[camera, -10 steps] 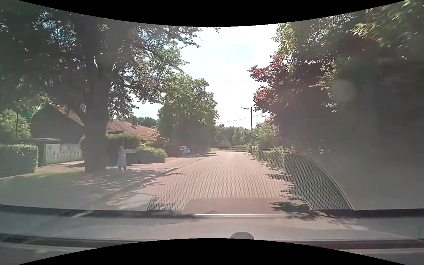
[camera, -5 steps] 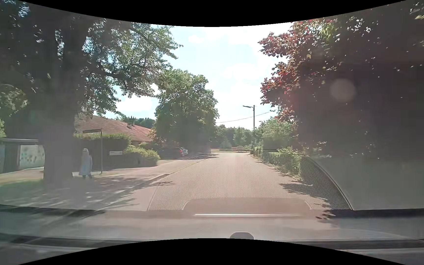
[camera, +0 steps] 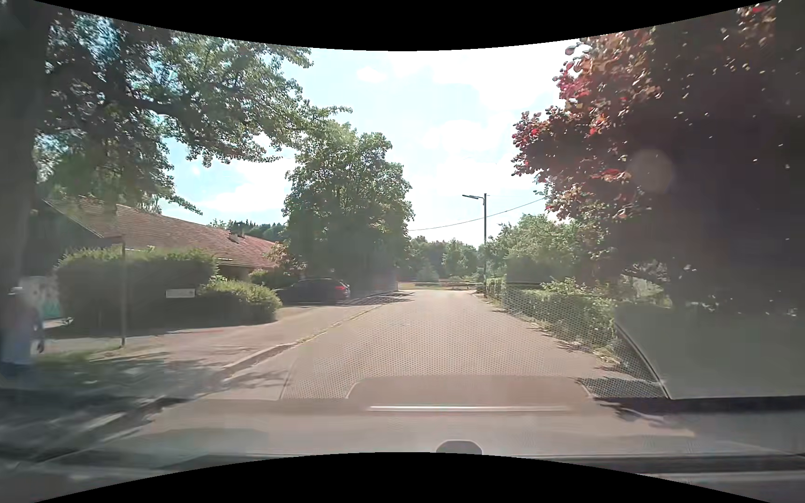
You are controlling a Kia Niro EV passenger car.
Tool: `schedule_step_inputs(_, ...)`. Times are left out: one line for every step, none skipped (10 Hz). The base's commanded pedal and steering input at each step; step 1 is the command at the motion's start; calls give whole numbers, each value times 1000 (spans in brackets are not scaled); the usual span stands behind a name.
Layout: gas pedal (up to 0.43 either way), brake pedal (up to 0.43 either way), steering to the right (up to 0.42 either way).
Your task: Follow the waypoints while adhering to traffic rules and regulations
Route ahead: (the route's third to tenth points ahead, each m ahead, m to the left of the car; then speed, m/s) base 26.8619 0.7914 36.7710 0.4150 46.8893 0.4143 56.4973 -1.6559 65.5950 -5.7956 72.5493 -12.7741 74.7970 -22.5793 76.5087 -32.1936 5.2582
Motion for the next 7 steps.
schedule_step_inputs(87,0,22)
schedule_step_inputs(0,0,19)
schedule_step_inputs(0,0,16)
schedule_step_inputs(0,0,16)
schedule_step_inputs(0,0,15)
schedule_step_inputs(0,49,13)
schedule_step_inputs(0,134,12)
